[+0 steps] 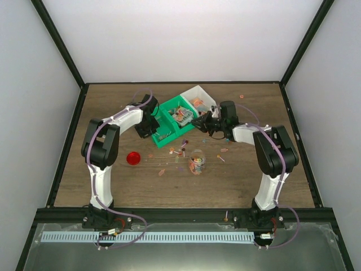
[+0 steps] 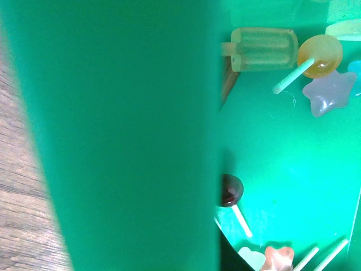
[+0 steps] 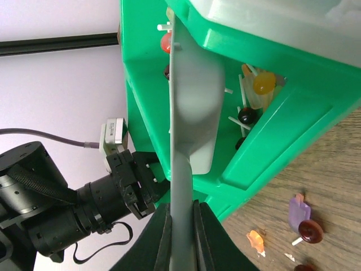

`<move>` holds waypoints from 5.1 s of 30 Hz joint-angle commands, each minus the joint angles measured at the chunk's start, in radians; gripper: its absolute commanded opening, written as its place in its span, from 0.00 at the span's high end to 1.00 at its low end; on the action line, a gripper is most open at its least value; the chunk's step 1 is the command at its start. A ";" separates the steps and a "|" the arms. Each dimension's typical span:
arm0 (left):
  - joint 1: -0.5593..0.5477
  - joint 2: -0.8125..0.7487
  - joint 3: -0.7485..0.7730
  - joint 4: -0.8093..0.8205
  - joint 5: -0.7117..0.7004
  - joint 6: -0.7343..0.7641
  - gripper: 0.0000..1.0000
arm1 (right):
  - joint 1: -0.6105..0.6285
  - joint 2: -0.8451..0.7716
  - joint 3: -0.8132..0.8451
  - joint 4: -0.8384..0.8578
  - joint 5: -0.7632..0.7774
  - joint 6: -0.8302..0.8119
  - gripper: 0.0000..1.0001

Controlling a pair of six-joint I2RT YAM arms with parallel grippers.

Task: Pack the candies
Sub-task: Scoop the fake candies from the storage box, then place the fake candies in the packing bottle.

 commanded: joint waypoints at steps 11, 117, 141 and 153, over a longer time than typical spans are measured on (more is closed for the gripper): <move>-0.007 0.053 -0.001 0.032 0.082 0.016 0.96 | -0.062 -0.144 -0.056 -0.018 -0.077 -0.052 0.99; -0.001 -0.038 -0.105 0.118 0.133 0.036 0.96 | -0.208 -1.440 -0.277 -1.283 0.038 -0.670 0.99; 0.014 -0.018 -0.111 0.127 0.141 0.043 0.96 | -0.208 -1.367 -0.218 -1.332 0.080 -0.770 0.99; 0.022 -0.021 -0.121 0.136 0.148 0.045 0.96 | -0.208 -1.311 -0.164 -1.358 0.104 -0.805 0.99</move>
